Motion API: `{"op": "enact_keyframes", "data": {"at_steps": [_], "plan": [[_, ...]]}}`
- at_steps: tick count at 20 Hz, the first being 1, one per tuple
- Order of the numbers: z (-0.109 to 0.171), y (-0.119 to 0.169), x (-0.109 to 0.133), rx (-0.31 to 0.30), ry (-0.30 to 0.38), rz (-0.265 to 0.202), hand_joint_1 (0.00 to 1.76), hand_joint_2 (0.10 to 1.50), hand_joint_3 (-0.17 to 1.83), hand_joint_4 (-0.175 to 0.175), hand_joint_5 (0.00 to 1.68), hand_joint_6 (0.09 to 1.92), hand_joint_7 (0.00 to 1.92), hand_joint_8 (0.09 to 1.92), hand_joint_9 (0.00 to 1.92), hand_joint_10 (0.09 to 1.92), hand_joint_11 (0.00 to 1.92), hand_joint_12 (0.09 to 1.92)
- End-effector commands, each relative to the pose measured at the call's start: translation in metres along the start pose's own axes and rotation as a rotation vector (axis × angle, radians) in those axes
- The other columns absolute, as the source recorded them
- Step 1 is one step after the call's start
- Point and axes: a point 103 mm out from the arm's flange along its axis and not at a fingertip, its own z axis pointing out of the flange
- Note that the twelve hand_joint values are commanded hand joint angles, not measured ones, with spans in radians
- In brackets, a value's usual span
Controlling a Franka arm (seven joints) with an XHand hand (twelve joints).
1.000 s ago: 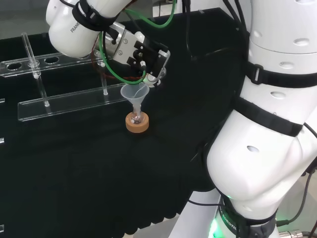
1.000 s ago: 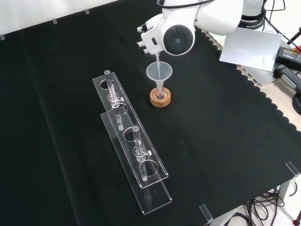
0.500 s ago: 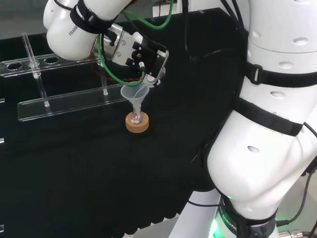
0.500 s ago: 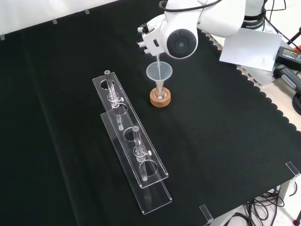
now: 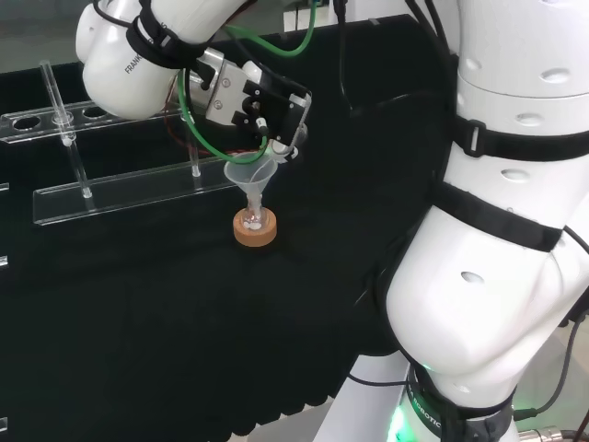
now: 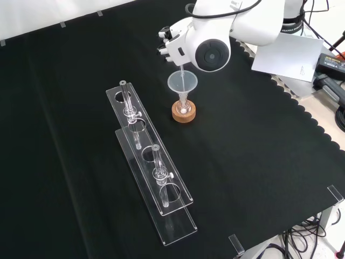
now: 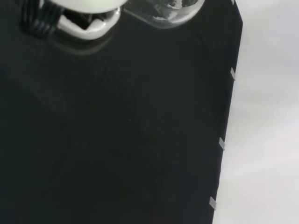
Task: Pour all the NaCl from the weighing funnel into the round-bottom flask.
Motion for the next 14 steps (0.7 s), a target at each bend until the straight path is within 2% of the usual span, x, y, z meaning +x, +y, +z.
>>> {"op": "enact_keyframes", "data": {"at_steps": [1, 14], "plan": [[-0.0022, -0.0011, 0.001, -0.002, -0.018, 0.006, 1.11, 0.7, 0.6, 0.175, 1.25, 0.7, 0.83, 0.63, 1.33, 0.09, 1.19, 0.81], [-0.01, -0.0024, 0.0016, 0.007, -0.066, 0.016, 1.11, 0.7, 0.6, 0.175, 1.25, 0.7, 0.82, 0.63, 1.33, 0.09, 1.19, 0.8]]}}
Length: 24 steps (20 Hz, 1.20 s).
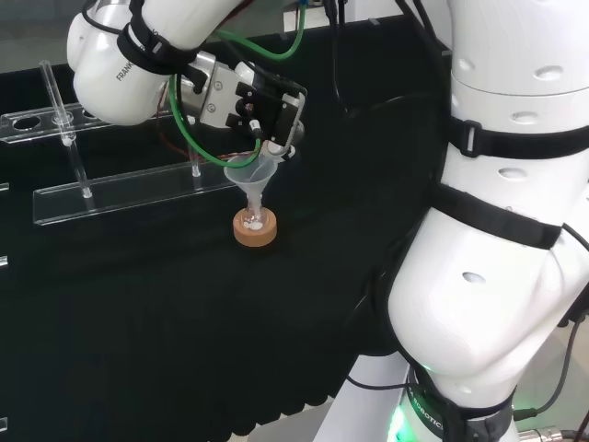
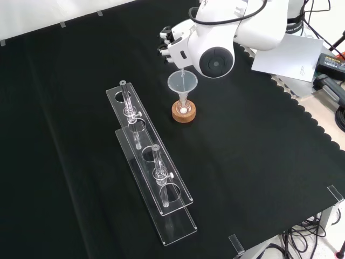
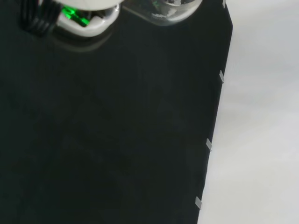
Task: Pour all the NaCl from the weighing funnel into the round-bottom flask.
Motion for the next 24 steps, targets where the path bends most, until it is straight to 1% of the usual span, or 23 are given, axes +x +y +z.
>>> {"op": "enact_keyframes", "data": {"at_steps": [1, 15, 20, 24], "plan": [[-0.0029, -0.0003, 0.0005, 0.003, -0.02, 0.006, 1.11, 0.7, 0.6, 0.175, 1.25, 0.7, 0.82, 0.63, 1.33, 0.09, 1.19, 0.8], [-0.0064, -0.0022, 0.0027, 0.001, -0.071, 0.022, 1.11, 0.7, 0.6, 0.175, 1.25, 0.69, 0.81, 0.63, 1.31, 0.09, 1.18, 0.8], [-0.0087, -0.0025, 0.0047, 0.018, -0.089, 0.029, 1.11, 0.7, 0.6, 0.175, 1.25, 0.69, 0.81, 0.63, 1.31, 0.09, 1.18, 0.8], [-0.0112, -0.0032, 0.0061, 0.019, -0.121, 0.035, 1.11, 0.7, 0.6, 0.175, 1.25, 0.69, 0.81, 0.63, 1.31, 0.09, 1.18, 0.8]]}}
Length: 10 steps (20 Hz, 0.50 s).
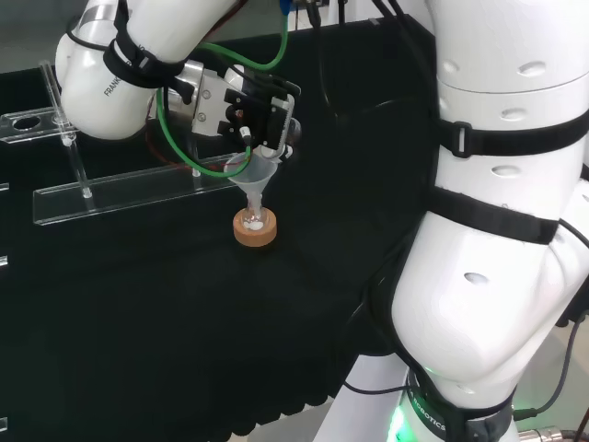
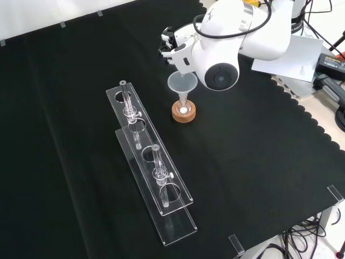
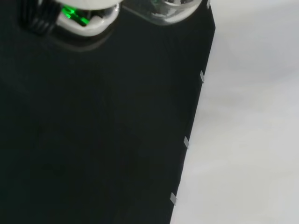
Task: Pour all the NaCl from the weighing funnel into the round-bottom flask.
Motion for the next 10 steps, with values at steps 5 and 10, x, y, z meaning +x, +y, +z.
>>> {"op": "enact_keyframes", "data": {"at_steps": [5, 10], "plan": [[-0.0059, -0.0013, -0.0015, 0.0, -0.063, 0.021, 1.11, 0.7, 0.6, 0.175, 1.25, 0.69, 0.8, 0.63, 1.31, 0.09, 1.18, 0.8], [-0.0085, -0.002, 0.0, -0.003, -0.086, 0.023, 1.12, 0.7, 0.6, 0.175, 1.25, 0.69, 0.8, 0.63, 1.3, 0.09, 1.18, 0.8]]}}
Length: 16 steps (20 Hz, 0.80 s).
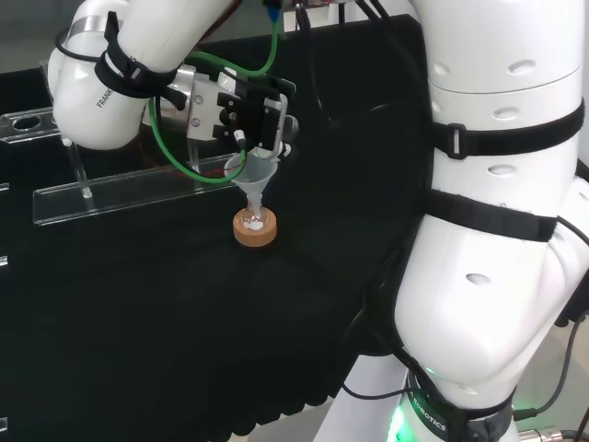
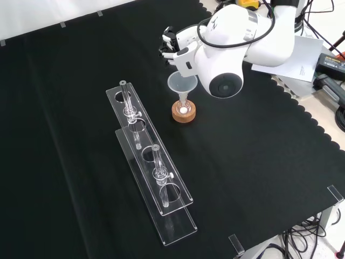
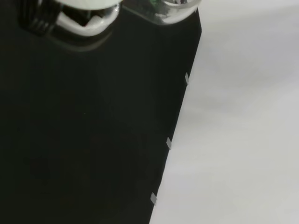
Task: Pour all the NaCl from the weighing funnel into the round-bottom flask.
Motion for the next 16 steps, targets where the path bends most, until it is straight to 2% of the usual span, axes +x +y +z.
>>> {"op": "enact_keyframes", "data": {"at_steps": [1, 9, 16], "plan": [[-0.0021, -0.0004, 0.0005, -0.002, -0.019, 0.005, 1.12, 0.7, 0.6, 0.175, 1.25, 0.69, 0.8, 0.63, 1.3, 0.09, 1.18, 0.79], [-0.0038, -0.0015, 0.0, -0.007, -0.015, 0.005, 1.12, 0.7, 0.6, 0.175, 1.25, 0.69, 0.8, 0.63, 1.3, 0.09, 1.19, 0.79], [-0.0022, -0.0033, -0.0047, -0.021, 0.088, -0.008, 1.12, 0.69, 0.6, 0.175, 1.25, 0.69, 0.8, 0.63, 1.3, 0.09, 1.19, 0.79]]}}
